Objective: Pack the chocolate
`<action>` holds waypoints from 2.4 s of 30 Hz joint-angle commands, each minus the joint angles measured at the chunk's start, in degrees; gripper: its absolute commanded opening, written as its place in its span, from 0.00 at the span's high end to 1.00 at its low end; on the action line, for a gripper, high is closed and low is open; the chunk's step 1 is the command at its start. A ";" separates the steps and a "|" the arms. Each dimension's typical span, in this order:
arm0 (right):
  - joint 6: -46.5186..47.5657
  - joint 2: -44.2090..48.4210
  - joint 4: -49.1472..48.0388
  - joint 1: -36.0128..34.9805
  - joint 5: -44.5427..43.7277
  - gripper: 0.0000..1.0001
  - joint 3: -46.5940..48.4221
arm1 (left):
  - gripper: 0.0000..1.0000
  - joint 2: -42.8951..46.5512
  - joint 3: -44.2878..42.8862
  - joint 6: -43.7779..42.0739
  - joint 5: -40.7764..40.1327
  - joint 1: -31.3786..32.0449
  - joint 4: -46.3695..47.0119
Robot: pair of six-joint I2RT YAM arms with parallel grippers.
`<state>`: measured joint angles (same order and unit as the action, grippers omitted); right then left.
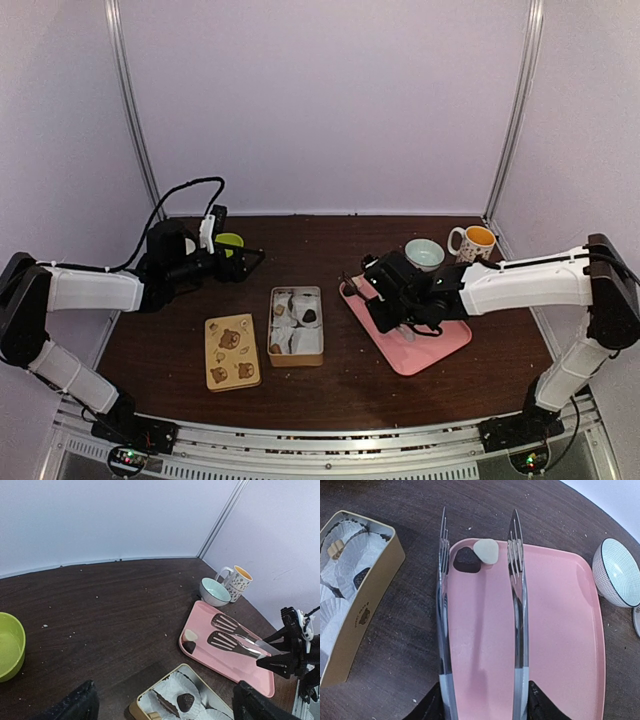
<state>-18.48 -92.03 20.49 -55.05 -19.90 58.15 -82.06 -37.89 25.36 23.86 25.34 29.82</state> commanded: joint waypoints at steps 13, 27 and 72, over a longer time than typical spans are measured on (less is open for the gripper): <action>-3.80 -7.08 3.11 5.36 5.96 0.53 9.05 | 0.05 -2.01 -1.89 0.29 2.25 0.25 1.65; -4.99 -10.97 4.55 5.45 4.17 0.56 11.14 | 0.05 -2.49 -2.27 0.56 2.59 0.23 1.55; -6.39 -13.06 4.91 8.79 6.85 0.62 10.40 | 0.04 -1.92 -2.28 0.21 2.77 0.24 0.78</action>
<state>-24.36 -104.42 25.96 -46.57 -12.78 68.31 -84.03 -38.81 25.45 25.78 25.34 28.93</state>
